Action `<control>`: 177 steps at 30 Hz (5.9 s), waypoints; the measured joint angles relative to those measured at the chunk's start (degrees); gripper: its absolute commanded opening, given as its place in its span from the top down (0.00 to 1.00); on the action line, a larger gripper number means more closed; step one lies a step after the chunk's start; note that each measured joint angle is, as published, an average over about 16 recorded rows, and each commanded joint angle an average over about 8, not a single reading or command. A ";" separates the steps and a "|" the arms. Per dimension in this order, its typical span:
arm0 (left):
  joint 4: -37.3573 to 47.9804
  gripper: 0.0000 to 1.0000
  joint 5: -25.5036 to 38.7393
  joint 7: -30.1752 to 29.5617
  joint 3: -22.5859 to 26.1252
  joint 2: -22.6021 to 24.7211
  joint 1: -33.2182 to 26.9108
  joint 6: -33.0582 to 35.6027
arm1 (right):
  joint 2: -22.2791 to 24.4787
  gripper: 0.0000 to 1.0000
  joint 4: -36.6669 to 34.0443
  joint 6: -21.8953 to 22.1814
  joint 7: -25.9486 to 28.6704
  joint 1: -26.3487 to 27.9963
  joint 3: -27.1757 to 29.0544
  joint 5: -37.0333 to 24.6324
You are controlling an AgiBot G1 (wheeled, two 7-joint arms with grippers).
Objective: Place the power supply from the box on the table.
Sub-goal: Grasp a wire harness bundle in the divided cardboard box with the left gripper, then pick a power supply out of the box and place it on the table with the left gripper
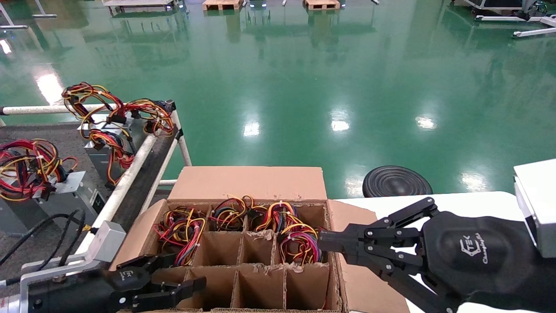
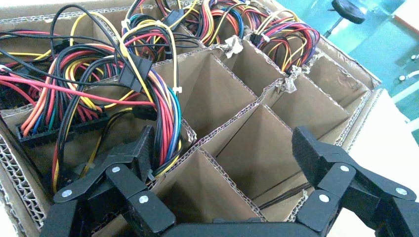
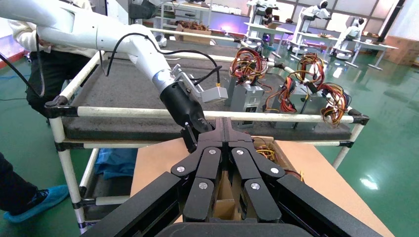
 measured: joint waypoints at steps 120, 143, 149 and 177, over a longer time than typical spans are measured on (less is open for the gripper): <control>-9.85 1.00 2.60 28.46 -18.91 -2.65 -19.54 -0.41 | 0.00 1.00 -0.01 0.01 0.00 -0.01 0.00 0.01; -9.90 1.00 6.77 28.89 -24.34 -10.17 -24.51 -1.89 | 0.00 1.00 0.00 0.01 0.00 0.00 0.00 0.00; -10.02 1.00 9.69 24.57 -25.52 -15.02 -24.67 -0.47 | 0.00 1.00 0.00 0.00 0.00 0.00 0.00 0.00; -9.20 1.00 24.43 2.49 -26.33 -36.56 -24.56 5.24 | 0.00 1.00 0.00 0.00 0.00 0.00 0.00 0.00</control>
